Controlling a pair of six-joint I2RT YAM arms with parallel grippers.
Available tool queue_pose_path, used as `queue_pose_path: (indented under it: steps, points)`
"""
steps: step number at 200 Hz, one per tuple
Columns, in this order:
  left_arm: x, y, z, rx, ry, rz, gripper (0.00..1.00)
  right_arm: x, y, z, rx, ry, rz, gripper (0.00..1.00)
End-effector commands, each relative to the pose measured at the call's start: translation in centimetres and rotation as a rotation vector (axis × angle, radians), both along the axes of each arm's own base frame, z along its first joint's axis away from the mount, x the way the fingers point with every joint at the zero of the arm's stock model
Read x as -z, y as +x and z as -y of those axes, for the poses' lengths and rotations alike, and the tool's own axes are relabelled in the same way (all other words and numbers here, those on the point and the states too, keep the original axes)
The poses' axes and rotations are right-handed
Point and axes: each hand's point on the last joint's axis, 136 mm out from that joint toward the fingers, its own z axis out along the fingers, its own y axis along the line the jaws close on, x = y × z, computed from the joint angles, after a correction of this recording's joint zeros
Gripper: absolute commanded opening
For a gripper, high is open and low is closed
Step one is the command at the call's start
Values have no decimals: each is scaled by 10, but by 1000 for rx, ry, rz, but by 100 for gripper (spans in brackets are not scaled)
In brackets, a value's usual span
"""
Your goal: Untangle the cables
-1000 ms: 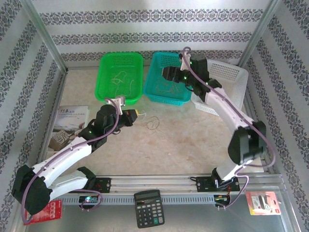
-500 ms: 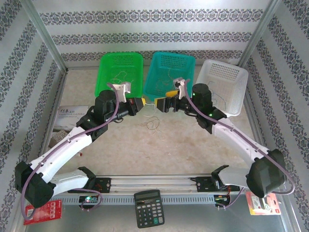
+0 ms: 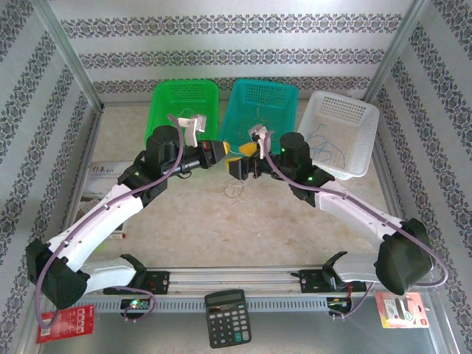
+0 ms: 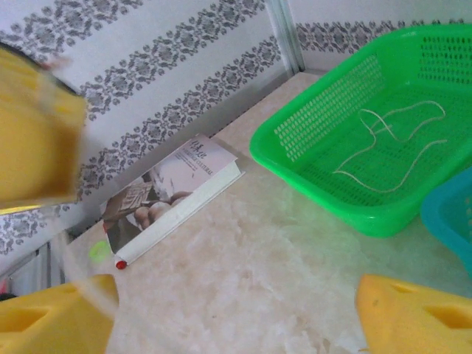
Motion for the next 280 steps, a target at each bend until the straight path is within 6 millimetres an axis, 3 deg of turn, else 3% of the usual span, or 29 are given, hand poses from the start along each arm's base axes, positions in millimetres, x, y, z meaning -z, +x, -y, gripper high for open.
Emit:
queue_pose_path:
  steps: [1,62,111,149,183,235,280]
  points:
    - [-28,1,3,20,-71,29,0,-17,11,-9,6,29,73,71]
    - [-80,-1,6,34,-203,89,0,11,38,-3,117,42,48,8]
    - [-130,0,-6,6,-275,180,0,40,43,3,168,44,-7,5]
    - [-165,8,-26,-39,-321,246,0,64,41,9,202,41,-56,8]
    - [-185,23,-44,-74,-351,285,0,83,39,13,219,34,-98,32]
    - [-203,54,-80,-153,-382,330,0,98,36,18,240,20,-128,41]
    - [-212,84,-115,-234,-350,379,0,98,32,27,271,5,-132,65]
